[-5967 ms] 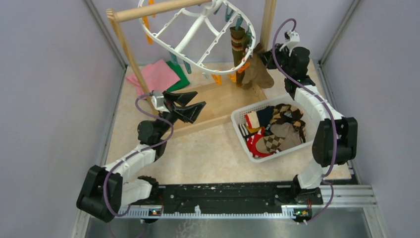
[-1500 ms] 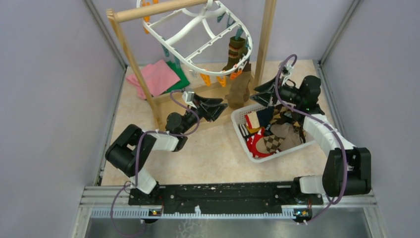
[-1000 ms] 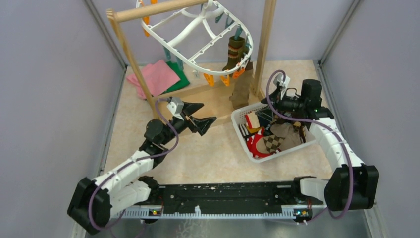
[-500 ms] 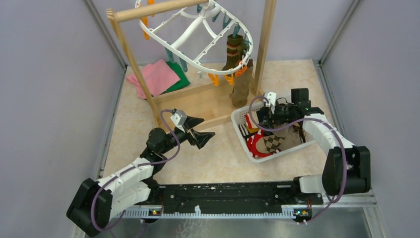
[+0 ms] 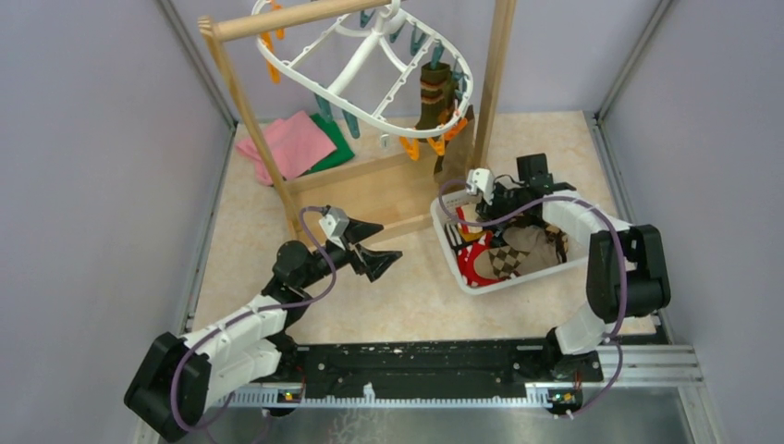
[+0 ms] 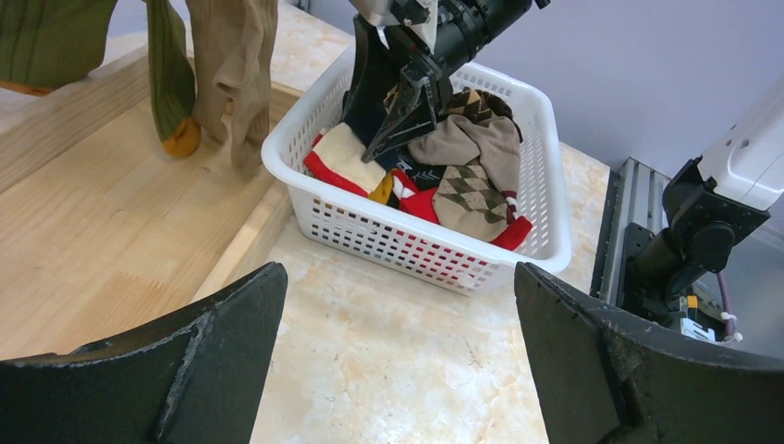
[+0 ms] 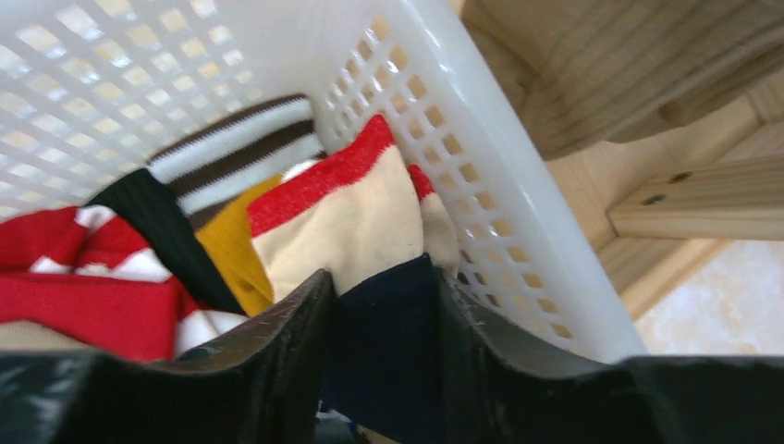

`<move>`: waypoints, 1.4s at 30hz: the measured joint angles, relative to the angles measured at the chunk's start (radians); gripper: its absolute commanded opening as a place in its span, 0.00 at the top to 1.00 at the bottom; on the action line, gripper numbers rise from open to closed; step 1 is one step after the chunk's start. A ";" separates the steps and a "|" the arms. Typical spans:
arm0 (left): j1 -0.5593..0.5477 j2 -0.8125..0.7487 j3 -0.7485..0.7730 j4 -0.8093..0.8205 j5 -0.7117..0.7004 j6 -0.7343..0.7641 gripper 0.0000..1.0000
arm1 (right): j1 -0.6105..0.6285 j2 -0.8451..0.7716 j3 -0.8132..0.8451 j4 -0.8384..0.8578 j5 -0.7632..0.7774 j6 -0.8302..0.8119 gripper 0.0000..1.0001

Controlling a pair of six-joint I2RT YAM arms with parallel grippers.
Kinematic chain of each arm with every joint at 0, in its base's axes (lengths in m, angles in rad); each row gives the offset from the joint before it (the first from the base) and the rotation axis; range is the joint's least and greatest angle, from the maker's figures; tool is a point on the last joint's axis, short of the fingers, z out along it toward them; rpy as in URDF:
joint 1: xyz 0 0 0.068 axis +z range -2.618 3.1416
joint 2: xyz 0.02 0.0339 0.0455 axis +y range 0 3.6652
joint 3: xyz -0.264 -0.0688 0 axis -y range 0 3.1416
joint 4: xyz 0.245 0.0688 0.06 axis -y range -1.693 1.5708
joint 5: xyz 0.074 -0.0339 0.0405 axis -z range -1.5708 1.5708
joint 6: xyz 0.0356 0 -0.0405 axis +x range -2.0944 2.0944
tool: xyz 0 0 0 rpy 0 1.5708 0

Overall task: Clip the socks to the hanger
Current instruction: Pick up the sock from the bin.

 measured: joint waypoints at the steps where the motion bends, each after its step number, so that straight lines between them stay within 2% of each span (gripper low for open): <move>1: 0.000 -0.007 -0.004 0.000 0.000 0.000 0.01 | 0.006 0.000 0.000 -0.006 0.000 -0.002 0.69; 4: 0.000 -0.022 -0.010 -0.001 -0.003 0.001 0.01 | 0.014 -0.009 0.001 -0.042 -0.006 -0.002 0.80; 7: 0.000 -0.026 -0.010 0.002 -0.002 0.002 0.01 | -0.001 -0.070 -0.005 -0.077 -0.038 0.018 0.99; 8: 0.000 -0.025 -0.010 0.005 0.000 0.001 0.01 | -0.011 -0.102 -0.005 -0.087 -0.052 0.030 1.00; 13: 0.000 -0.010 -0.010 0.042 0.035 -0.005 0.01 | -0.092 -0.309 -0.005 -0.090 -0.154 0.127 1.00; 16: 0.000 0.013 -0.010 0.064 0.077 -0.015 0.01 | -0.116 -0.358 -0.006 -0.091 -0.193 0.166 0.88; 20: 0.000 0.048 -0.009 0.089 0.132 -0.034 0.01 | -0.123 -0.359 -0.054 -0.084 -0.208 0.198 0.81; 22: 0.000 0.064 -0.005 0.095 0.151 -0.041 0.01 | -0.123 -0.338 -0.087 -0.088 -0.188 0.203 0.81; 27: 0.000 0.080 0.007 0.095 0.177 -0.056 0.01 | -0.123 -0.271 -0.103 -0.126 -0.154 0.198 0.92; 31: 0.000 0.080 0.037 0.088 0.177 -0.060 0.01 | -0.127 -0.264 -0.099 -0.142 -0.177 0.224 0.93; 34: 0.000 0.092 0.064 0.089 0.177 -0.060 0.01 | -0.172 -0.264 -0.047 -0.187 -0.280 0.275 0.88; 38: 0.000 0.142 0.095 0.092 0.184 -0.064 0.01 | -0.278 -0.254 0.135 -0.344 -0.457 0.246 0.87; 42: 0.000 0.201 0.113 0.101 0.202 -0.080 0.01 | -0.344 -0.250 0.203 -0.427 -0.555 0.191 0.77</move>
